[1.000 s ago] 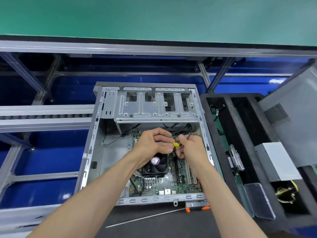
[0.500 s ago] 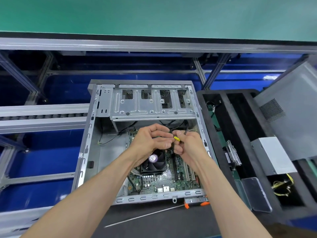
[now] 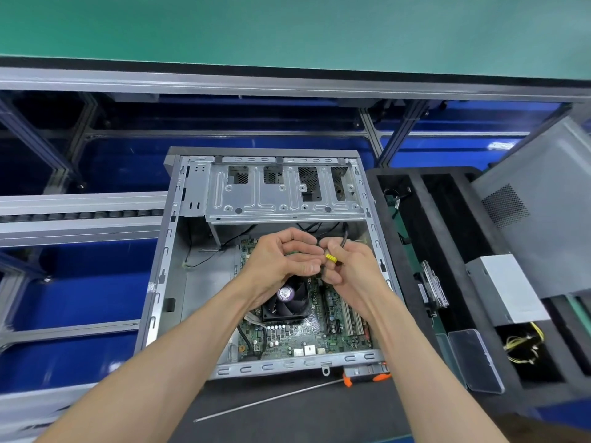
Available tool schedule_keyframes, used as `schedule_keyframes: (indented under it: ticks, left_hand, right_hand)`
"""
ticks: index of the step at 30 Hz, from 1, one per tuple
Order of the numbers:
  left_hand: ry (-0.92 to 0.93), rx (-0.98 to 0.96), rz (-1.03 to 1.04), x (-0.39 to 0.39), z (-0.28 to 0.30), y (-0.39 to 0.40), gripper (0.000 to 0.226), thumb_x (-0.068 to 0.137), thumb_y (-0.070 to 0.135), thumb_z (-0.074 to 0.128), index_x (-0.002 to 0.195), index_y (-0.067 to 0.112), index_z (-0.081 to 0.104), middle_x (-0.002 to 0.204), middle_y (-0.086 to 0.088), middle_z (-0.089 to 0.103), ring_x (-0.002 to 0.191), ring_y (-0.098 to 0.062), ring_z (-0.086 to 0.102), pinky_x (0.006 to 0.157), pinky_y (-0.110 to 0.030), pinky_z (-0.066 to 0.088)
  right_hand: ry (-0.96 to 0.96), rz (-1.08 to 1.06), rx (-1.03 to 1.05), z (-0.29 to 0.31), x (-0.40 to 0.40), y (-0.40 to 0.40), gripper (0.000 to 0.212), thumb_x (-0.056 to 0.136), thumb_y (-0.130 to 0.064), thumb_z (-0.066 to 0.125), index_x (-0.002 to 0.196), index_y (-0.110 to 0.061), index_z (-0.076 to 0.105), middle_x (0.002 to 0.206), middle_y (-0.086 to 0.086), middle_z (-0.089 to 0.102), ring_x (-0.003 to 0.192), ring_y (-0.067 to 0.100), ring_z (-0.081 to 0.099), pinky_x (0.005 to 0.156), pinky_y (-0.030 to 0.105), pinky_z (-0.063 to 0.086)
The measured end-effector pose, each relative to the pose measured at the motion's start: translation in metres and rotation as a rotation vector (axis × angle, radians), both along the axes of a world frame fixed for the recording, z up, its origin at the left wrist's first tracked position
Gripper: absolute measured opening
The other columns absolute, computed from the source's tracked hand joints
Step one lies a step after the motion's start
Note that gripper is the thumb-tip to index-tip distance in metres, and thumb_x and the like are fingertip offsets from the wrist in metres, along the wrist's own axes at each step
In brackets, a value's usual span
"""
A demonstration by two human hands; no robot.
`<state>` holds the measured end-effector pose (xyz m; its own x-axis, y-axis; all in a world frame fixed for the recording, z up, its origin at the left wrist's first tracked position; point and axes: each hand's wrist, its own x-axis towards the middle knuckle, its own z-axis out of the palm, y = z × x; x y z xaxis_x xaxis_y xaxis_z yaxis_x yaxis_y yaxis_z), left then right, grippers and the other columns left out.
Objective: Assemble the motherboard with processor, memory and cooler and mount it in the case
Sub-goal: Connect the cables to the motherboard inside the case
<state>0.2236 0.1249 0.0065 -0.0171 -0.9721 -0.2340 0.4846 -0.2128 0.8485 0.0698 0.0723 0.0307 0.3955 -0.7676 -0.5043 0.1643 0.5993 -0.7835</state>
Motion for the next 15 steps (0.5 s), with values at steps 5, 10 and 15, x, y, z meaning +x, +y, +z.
schedule_keyframes:
  ticks: [5, 10, 15]
  left_hand:
    - [-0.003, -0.019, 0.002, 0.0011, 0.0030, 0.0021, 0.046, 0.052, -0.002, 0.092, 0.092, 0.014, 0.076, 0.097, -0.021, 0.074, 0.091, -0.029, 0.075, 0.076, -0.026, 0.059]
    - [-0.050, -0.023, -0.001, 0.0018, 0.0040, 0.0027, 0.042, 0.057, -0.006, 0.090, 0.092, 0.013, 0.076, 0.097, -0.023, 0.074, 0.086, -0.027, 0.075, 0.075, -0.027, 0.059]
    - [-0.340, 0.008, 0.005, -0.0002, 0.0030, 0.0031, 0.027, 0.063, 0.023, 0.094, 0.082, 0.017, 0.075, 0.088, -0.015, 0.076, 0.087, -0.028, 0.074, 0.081, -0.032, 0.059]
  right_hand:
    - [-0.008, 0.008, -0.021, 0.0041, 0.0015, 0.0016, 0.017, 0.104, -0.004, 0.045, 0.099, 0.003, 0.060, 0.060, 0.004, 0.043, 0.047, 0.012, 0.031, 0.043, 0.022, 0.026]
    - [0.013, 0.024, -0.042, 0.0041, 0.0006, 0.0025, 0.018, 0.104, -0.004, 0.045, 0.103, 0.006, 0.060, 0.061, 0.004, 0.045, 0.049, 0.012, 0.034, 0.043, 0.021, 0.027]
    - [0.322, 0.093, -0.233, 0.0033, -0.0007, 0.0080, 0.018, 0.104, -0.010, 0.047, 0.098, -0.001, 0.062, 0.067, 0.011, 0.055, 0.048, 0.014, 0.041, 0.050, 0.027, 0.037]
